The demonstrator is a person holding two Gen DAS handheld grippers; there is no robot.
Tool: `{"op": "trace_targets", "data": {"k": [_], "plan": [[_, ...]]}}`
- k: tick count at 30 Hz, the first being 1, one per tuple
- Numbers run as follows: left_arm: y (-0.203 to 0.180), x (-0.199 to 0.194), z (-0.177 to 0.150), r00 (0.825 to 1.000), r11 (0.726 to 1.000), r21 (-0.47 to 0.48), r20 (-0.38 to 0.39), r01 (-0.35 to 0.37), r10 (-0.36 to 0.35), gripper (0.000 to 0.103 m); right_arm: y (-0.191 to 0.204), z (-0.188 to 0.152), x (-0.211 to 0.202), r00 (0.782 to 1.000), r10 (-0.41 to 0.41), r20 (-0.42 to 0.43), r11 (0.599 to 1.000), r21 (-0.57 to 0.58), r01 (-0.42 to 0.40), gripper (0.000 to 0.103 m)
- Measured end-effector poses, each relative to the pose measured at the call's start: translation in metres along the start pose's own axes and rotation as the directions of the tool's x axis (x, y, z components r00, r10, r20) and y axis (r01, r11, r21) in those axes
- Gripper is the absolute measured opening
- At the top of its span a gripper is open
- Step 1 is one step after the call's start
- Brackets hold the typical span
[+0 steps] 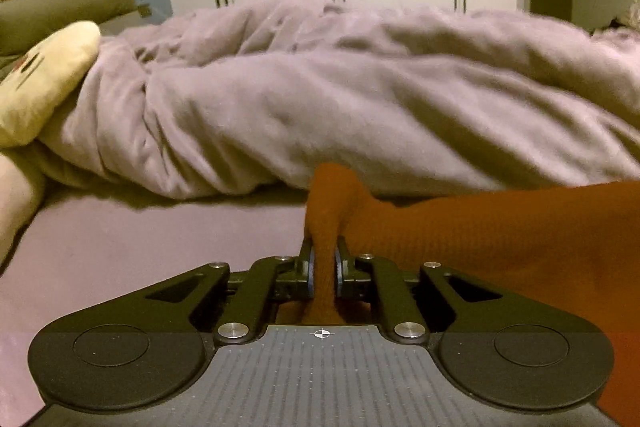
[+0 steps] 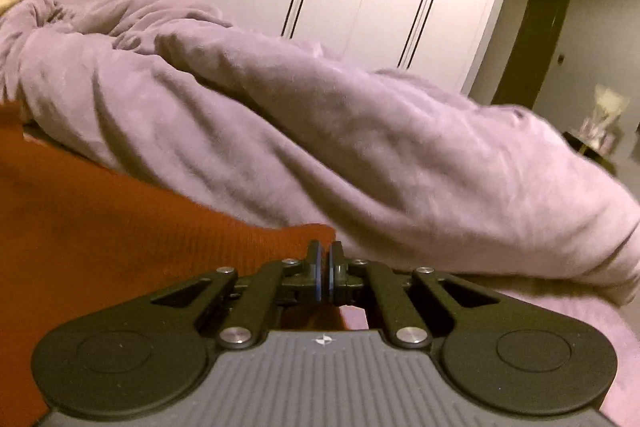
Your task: Fold small clothes
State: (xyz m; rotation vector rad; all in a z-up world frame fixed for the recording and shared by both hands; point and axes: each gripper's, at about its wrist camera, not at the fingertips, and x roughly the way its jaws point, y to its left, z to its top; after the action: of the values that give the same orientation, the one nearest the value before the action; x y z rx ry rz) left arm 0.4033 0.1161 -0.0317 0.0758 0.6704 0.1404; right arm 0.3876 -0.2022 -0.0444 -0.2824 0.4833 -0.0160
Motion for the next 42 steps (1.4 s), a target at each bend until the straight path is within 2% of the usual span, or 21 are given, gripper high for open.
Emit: {"op": "trace_targets", "data": {"k": [2,3,4,5,7,8,10,13,15,16,17,18,21,23,26,29,33,36,42], "plan": [[-0.007,0.008,-0.006,0.998,0.999,0.047,-0.067,-0.017,0.020,0.040,0.006,-0.005,0.013,0.999,-0.017,-0.048,1.000,-0.015,0.016,0.004],[-0.007,0.005,-0.010,0.997,0.998,0.054,-0.070,-0.035,0.039,0.046,0.007,-0.007,0.018,0.996,-0.007,-0.093,1.000,-0.023,0.005,0.004],[-0.005,-0.002,-0.013,0.998,0.998,0.050,-0.061,-0.028,0.031,0.058,0.007,-0.012,0.022,0.990,0.002,-0.141,1.000,-0.018,-0.005,0.004],[-0.002,-0.012,-0.016,0.999,0.999,0.035,-0.044,-0.011,0.013,0.070,0.006,-0.016,0.017,0.990,0.003,-0.138,1.000,-0.007,-0.004,0.006],[0.002,-0.036,-0.023,1.000,1.000,-0.014,-0.011,-0.003,0.002,0.083,0.003,-0.022,-0.008,0.997,0.016,-0.078,1.000,0.003,-0.016,0.018],[0.003,-0.051,-0.028,1.000,0.998,-0.051,0.011,0.023,-0.022,0.089,0.002,-0.024,-0.022,0.998,0.023,-0.050,1.000,0.014,-0.022,0.020],[-0.001,-0.070,-0.036,0.996,0.991,-0.108,0.039,0.080,-0.076,0.095,0.006,-0.028,-0.057,0.996,0.090,0.008,0.994,0.068,-0.091,0.025],[-0.023,-0.078,-0.052,0.991,0.989,-0.083,0.046,0.126,-0.123,0.096,0.031,-0.042,-0.091,0.974,0.223,0.047,0.969,0.096,-0.227,0.025],[-0.037,-0.065,-0.063,0.994,0.995,-0.017,-0.035,0.101,-0.102,0.096,0.054,-0.055,-0.103,0.959,0.279,0.050,0.957,0.063,-0.282,0.025],[-0.038,-0.057,-0.069,0.994,0.997,0.011,-0.085,0.071,-0.070,0.097,0.061,-0.060,-0.103,0.957,0.288,0.033,0.956,0.051,-0.289,0.026],[-0.036,-0.052,-0.074,0.993,0.999,0.023,-0.110,0.043,-0.040,0.097,0.066,-0.067,-0.100,0.958,0.285,0.007,0.957,0.046,-0.285,0.026],[-0.031,-0.052,-0.077,0.994,0.999,0.017,-0.100,0.042,-0.040,0.097,0.065,-0.073,-0.097,0.962,0.271,-0.013,0.961,0.053,-0.270,0.027],[-0.013,-0.055,-0.078,0.994,1.000,-0.005,-0.104,0.021,-0.022,0.098,0.042,-0.082,-0.094,0.976,0.219,-0.013,0.971,0.099,-0.217,0.027],[0.002,-0.048,-0.079,0.989,0.997,-0.073,-0.147,0.014,-0.024,0.102,0.013,-0.087,-0.086,0.986,0.161,-0.041,0.976,0.153,-0.153,0.027],[0.022,-0.046,-0.079,0.979,0.979,-0.201,-0.194,0.020,-0.060,0.102,-0.022,-0.098,-0.077,0.990,0.119,-0.071,0.970,0.221,-0.101,0.027],[0.019,-0.055,-0.077,0.978,0.982,-0.188,-0.201,0.016,-0.054,0.101,-0.031,-0.091,-0.083,0.990,0.075,-0.116,0.970,0.238,-0.045,0.027],[0.011,-0.062,-0.077,0.978,0.989,-0.148,-0.202,0.016,-0.045,0.101,-0.024,-0.082,-0.100,0.988,0.118,-0.096,0.963,0.254,-0.090,0.031],[0.011,-0.065,-0.079,0.976,0.988,-0.153,-0.211,0.017,-0.049,0.101,-0.016,-0.084,-0.111,0.985,0.154,-0.080,0.955,0.267,-0.127,0.043],[0.015,-0.072,-0.077,0.977,0.990,-0.141,-0.209,0.022,-0.052,0.101,-0.009,-0.088,-0.103,0.983,0.140,-0.121,0.955,0.277,-0.102,0.049]]}}
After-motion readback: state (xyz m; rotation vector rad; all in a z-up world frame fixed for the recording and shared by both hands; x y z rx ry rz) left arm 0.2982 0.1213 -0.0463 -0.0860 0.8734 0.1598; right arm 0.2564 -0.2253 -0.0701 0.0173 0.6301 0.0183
